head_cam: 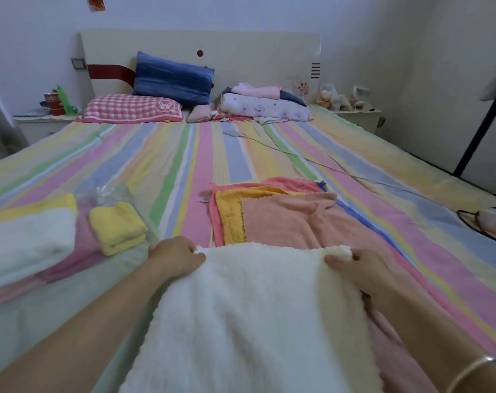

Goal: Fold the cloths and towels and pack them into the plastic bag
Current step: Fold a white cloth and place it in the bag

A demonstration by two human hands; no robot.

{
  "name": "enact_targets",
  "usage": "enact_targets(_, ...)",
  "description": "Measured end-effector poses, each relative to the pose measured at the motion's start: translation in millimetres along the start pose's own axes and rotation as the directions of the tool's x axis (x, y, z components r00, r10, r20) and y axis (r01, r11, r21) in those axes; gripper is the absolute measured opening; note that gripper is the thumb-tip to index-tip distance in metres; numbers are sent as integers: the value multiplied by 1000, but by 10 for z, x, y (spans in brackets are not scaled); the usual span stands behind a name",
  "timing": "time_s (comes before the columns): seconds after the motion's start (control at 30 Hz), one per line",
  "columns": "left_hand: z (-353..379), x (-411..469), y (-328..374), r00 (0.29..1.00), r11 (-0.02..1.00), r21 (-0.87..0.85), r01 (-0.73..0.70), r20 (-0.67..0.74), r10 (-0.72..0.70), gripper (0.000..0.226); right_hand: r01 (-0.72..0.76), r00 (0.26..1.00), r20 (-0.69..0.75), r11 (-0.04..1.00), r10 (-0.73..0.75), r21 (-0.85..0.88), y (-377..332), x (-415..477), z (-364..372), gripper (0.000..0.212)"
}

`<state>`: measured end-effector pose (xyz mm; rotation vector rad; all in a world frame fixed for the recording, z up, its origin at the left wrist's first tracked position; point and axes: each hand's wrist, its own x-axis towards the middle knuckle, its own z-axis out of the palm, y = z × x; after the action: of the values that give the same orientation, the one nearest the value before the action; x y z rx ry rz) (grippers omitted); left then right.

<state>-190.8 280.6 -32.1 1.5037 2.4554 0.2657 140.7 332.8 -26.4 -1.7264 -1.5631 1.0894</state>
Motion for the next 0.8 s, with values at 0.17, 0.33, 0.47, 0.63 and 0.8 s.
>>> enact_targets(0.17,-120,70,55,995,999,38,22,93,-26,49,6,994,104,996,-16,92,-64,-59,-2,14)
enact_targets(0.33,-122,144,9,973,974,-218,68,229,-16,31,-36,995,94,992,25,121,-132,-104,25,22)
enact_targets(0.47,20,137,-80,979,880,-460,117,203,-25,37,-66,998,30,986,62,155,-129,-102,60,31)
enact_targets(0.63,-26,-42,-157,995,580,-814,32,-28,-94,23,34,993,-120,977,-9,210,-205,-221,70,33)
enact_targets(0.8,-436,-586,-347,992,128,-989,-78,-90,-90,19,291,942,-261,902,-212,320,-508,-626,-28,20)
